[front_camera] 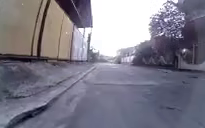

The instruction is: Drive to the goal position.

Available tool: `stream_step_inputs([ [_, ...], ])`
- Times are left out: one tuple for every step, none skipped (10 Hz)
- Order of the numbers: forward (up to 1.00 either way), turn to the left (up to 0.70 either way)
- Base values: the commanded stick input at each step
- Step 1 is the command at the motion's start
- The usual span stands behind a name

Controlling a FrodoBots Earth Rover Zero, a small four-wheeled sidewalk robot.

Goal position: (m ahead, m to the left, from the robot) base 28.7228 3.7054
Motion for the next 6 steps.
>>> stream_step_inputs([
  [1.00, 0.00],
  [1.00, 0.00],
  [1.00, 0.00],
  [1.00, 0.00],
  [1.00, 0.00],
  [1.00, 0.00],
])
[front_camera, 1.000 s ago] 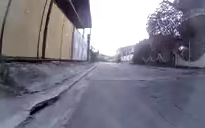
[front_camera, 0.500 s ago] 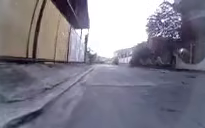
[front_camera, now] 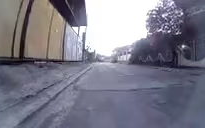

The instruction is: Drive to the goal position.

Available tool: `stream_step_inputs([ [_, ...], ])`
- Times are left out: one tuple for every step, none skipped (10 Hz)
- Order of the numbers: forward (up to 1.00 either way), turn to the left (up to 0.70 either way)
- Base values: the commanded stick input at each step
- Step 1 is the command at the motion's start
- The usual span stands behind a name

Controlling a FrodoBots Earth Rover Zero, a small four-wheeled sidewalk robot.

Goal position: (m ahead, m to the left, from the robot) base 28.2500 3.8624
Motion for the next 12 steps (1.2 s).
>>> stream_step_inputs([
  [1.00, 0.00],
  [1.00, 0.00],
  [1.00, 0.00],
  [1.00, 0.00],
  [1.00, 0.00],
  [1.00, 0.00],
  [1.00, 0.00],
  [1.00, 0.00],
  [1.00, -0.12],
  [1.00, -0.40],
  [1.00, -0.36],
  [1.00, -0.13],
])
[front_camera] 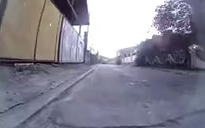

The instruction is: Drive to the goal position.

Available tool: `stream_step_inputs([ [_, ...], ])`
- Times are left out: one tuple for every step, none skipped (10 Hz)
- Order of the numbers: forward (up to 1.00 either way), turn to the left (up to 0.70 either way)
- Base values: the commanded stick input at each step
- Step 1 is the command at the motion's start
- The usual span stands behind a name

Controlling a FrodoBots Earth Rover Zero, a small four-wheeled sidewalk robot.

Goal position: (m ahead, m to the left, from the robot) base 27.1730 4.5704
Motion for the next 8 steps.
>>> stream_step_inputs([
  [1.00, 0.00],
  [1.00, 0.00],
  [1.00, 0.00],
  [1.00, 0.00],
  [1.00, 0.00],
  [1.00, 0.00],
  [1.00, 0.00],
  [1.00, 0.00],
])
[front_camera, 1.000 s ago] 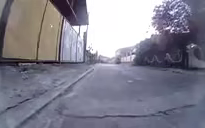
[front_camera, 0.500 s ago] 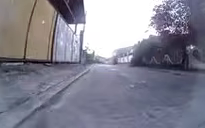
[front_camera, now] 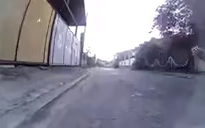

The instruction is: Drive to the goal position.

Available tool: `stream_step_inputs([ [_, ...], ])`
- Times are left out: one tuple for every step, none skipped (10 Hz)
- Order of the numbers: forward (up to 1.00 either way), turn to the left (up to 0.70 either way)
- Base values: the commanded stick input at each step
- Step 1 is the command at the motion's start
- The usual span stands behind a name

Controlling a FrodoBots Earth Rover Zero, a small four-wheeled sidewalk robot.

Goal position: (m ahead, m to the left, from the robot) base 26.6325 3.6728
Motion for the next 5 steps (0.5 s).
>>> stream_step_inputs([
  [1.00, 0.00],
  [1.00, 0.00],
  [1.00, 0.00],
  [1.00, 0.00],
  [1.00, 0.00],
])
